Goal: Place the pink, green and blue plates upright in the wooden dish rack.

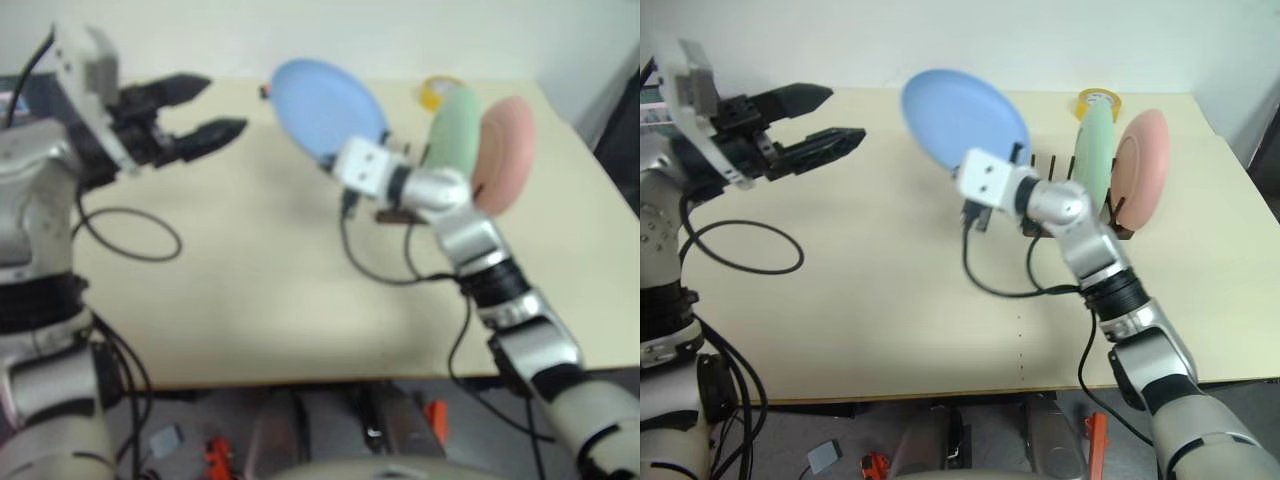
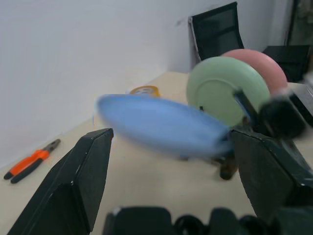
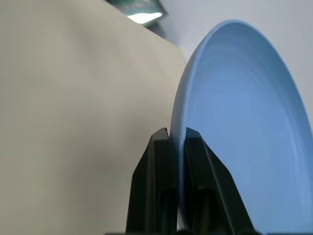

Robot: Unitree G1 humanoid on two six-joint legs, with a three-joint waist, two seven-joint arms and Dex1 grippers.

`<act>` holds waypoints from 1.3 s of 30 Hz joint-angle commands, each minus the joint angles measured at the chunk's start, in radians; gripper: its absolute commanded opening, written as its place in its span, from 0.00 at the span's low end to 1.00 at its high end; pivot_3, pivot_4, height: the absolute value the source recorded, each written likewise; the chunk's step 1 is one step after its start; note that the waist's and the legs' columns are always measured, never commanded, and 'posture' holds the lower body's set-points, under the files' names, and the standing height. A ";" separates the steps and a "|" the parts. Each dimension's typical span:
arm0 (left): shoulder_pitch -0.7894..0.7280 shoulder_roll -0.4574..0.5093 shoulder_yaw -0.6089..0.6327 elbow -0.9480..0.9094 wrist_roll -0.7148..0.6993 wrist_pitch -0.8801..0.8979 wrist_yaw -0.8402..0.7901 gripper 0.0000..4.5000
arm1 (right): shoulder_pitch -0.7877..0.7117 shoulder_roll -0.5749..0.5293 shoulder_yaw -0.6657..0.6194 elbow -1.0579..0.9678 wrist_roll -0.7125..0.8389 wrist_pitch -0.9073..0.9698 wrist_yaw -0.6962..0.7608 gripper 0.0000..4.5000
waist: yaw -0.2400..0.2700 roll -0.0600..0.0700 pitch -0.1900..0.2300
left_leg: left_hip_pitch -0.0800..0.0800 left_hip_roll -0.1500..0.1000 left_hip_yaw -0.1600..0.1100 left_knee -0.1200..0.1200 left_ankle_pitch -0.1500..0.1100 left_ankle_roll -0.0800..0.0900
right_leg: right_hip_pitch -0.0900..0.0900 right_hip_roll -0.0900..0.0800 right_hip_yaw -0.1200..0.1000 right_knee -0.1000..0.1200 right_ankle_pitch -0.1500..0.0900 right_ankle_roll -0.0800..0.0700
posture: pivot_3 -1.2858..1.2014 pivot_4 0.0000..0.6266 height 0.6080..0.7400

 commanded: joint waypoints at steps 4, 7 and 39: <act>0.060 0.009 0.034 -0.038 -0.049 -0.063 -0.025 0.93 | -0.067 0.000 -0.235 -0.103 0.286 0.152 0.038 0.00 | 0.001 0.000 0.000 | 0.000 0.000 0.000 0.000 0.000 0.000 | 0.000 0.000 0.000 0.000 -0.001 0.002 | 0.52 0.24 1.00; 0.081 0.003 0.006 -0.026 -0.031 -0.079 -0.021 0.93 | -0.113 0.015 -0.375 -0.161 0.503 0.321 0.031 0.00 | 0.001 0.000 0.000 | 0.000 0.001 0.000 -0.001 0.000 0.000 | 0.000 0.000 0.000 0.000 -0.001 0.001 | 0.52 0.24 1.00; 0.116 -0.012 -0.092 -0.015 -0.021 -0.081 0.019 0.93 | -0.011 0.061 -0.653 -0.269 1.024 0.833 -0.445 0.00 | -0.008 0.000 0.000 | -0.001 0.001 -0.001 -0.003 0.000 0.000 | 0.000 0.001 0.001 -0.004 -0.002 0.001 | 0.52 0.24 1.00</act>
